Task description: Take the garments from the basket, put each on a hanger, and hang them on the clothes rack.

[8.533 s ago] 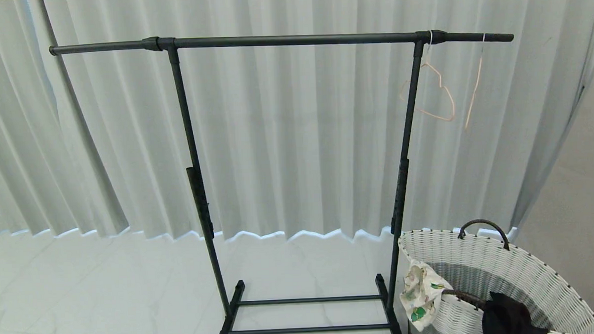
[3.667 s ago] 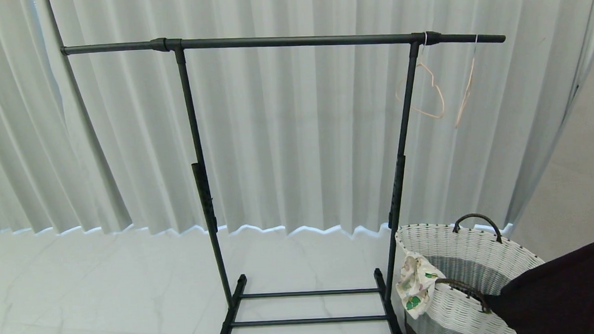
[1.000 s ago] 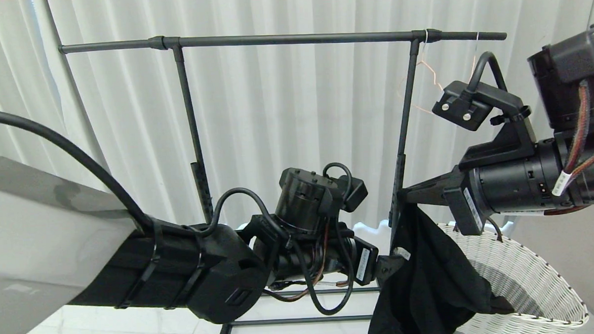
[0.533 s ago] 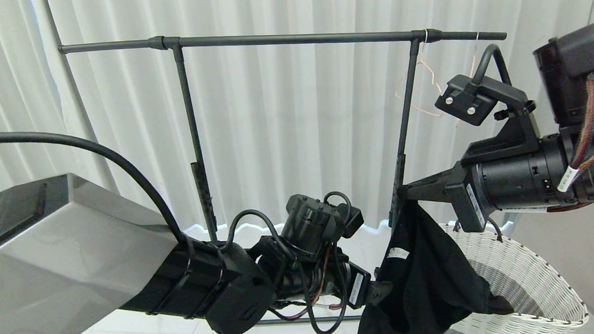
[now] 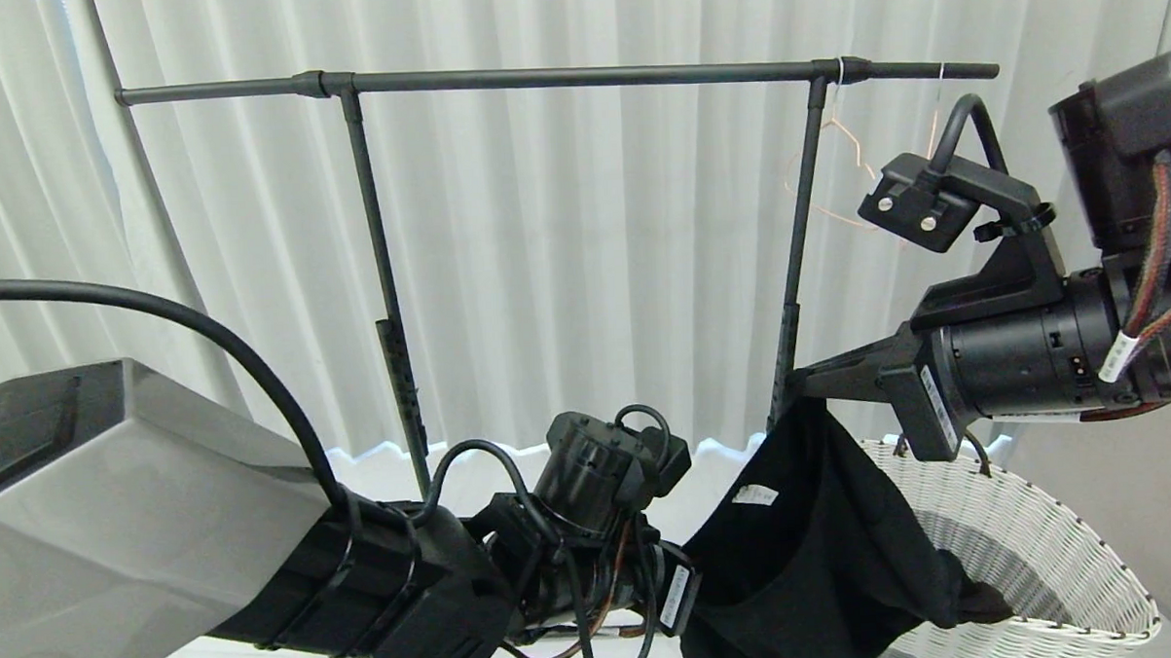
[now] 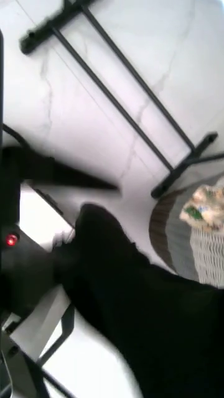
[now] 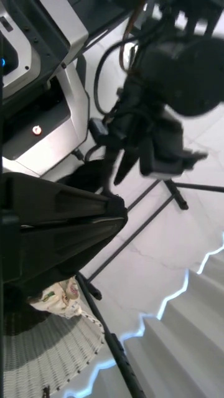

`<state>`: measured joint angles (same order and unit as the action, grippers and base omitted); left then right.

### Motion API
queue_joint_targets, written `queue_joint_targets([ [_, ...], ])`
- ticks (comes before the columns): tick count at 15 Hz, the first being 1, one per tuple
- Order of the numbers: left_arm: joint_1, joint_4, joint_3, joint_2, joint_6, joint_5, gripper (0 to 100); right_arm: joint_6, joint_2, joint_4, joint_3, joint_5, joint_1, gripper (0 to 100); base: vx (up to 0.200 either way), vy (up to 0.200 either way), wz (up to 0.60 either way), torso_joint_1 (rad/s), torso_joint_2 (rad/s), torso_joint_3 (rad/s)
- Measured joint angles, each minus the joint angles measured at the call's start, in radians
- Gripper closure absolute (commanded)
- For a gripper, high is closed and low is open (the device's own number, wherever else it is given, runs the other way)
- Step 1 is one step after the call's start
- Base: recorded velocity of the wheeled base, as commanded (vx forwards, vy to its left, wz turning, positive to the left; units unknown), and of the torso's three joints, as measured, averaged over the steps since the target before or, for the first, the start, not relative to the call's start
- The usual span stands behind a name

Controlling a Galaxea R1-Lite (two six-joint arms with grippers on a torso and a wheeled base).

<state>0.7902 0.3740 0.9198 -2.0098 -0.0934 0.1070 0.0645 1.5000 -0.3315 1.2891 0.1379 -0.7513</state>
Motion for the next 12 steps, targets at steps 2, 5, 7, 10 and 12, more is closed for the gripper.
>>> queue_joint_targets([
  [2, 0.003, 0.0, -0.032, 0.055, -0.009, -0.021, 100, -0.031, 0.005, -0.003, 0.0, -0.002, 0.009, 100, 0.0, 0.0, 0.0, 0.0, 0.0, 0.0],
  [5, 0.009, -0.057, -0.064, 0.238, -0.051, -0.026, 100, -0.04, 0.006, 0.001, 0.009, -0.001, 0.008, 100, 0.0, 0.0, 0.0, 0.0, 0.0, 0.0],
  [7, 0.014, -0.205, -0.05, 0.392, -0.066, -0.027, 100, -0.043, 0.0, 0.013, 0.014, -0.001, -0.005, 100, 0.0, 0.0, 0.0, 0.0, 0.0, 0.0],
  [10, 0.016, -0.514, 0.115, 0.579, -0.047, -0.082, 100, -0.07, -0.014, 0.05, 0.013, -0.002, -0.028, 100, 0.0, 0.0, 0.0, 0.0, 0.0, 0.0],
  [12, 0.016, -0.676, 0.234, 0.616, 0.027, -0.167, 100, -0.072, -0.025, 0.052, 0.011, -0.004, -0.031, 100, 0.0, 0.0, 0.0, 0.0, 0.0, 0.0],
])
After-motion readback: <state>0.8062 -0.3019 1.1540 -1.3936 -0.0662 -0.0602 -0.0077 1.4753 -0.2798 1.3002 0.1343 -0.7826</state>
